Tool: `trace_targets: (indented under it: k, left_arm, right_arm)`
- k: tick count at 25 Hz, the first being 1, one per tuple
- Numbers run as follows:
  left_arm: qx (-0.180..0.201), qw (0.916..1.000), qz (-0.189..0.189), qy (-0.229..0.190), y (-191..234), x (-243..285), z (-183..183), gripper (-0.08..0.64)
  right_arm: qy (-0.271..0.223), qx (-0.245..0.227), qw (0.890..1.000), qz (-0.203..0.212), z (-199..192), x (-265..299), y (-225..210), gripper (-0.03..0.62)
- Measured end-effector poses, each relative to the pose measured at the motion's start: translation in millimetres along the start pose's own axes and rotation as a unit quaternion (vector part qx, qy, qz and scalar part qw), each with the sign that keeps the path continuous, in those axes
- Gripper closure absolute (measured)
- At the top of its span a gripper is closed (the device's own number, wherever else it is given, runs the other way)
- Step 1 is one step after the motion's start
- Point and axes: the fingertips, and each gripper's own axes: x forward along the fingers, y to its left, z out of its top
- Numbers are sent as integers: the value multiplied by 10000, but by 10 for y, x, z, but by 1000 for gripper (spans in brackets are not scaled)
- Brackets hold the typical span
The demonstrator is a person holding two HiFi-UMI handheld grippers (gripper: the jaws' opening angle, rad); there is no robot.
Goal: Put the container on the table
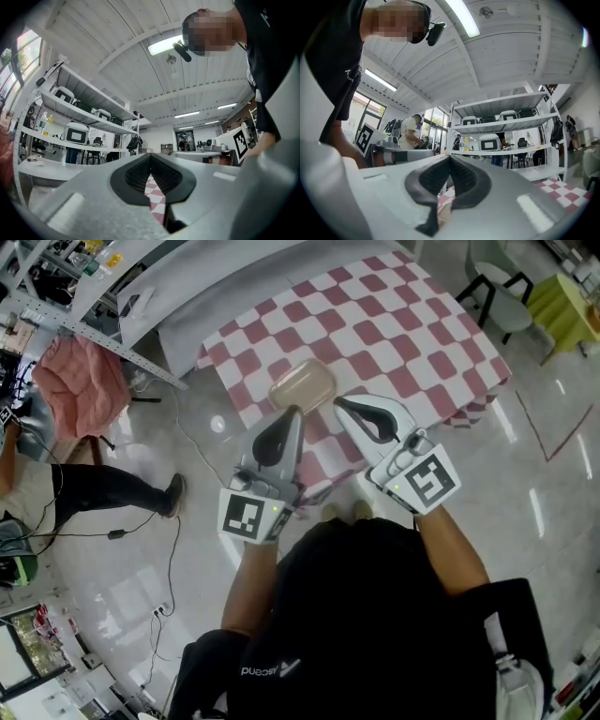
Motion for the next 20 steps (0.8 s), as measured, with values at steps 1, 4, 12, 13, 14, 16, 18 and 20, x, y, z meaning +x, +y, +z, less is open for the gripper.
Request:
trace_targets:
  k: [1, 4, 12, 13, 14, 16, 18, 20]
  left_arm:
    - [-15, 10000, -6, 34, -14, -3, -6, 549]
    - [-47, 10000, -20, 81, -44, -16, -11, 549]
    - [-58, 10000, -51, 58, -105, -42, 9, 549]
    - [-65, 9999, -52, 73, -107, -46, 9, 549]
    - [-69, 9999, -55, 77, -108, -49, 12, 549]
    - [-77, 9999, -58, 68, -114, -49, 23, 549]
    - [-85, 9999, -58, 57, -124, -45, 30, 549]
    - [-86, 9999, -60, 55, -136, -42, 29, 549]
  right_arm:
    - [1, -4, 10000, 12, 7, -7, 9, 591]
    - [12, -11, 10000, 45, 21, -16, 34, 591]
    - [36, -26, 10000, 79, 8, -35, 63, 591]
    - [33, -34, 10000, 85, 10, -32, 67, 591]
    - [36, -47, 9999, 89, 8, -31, 69, 591]
    - [47, -84, 9999, 92, 1, -34, 66, 591]
    - [30, -55, 9999, 89, 14, -35, 67, 591]
    - [11, -15, 10000, 83, 25, -38, 68, 591]
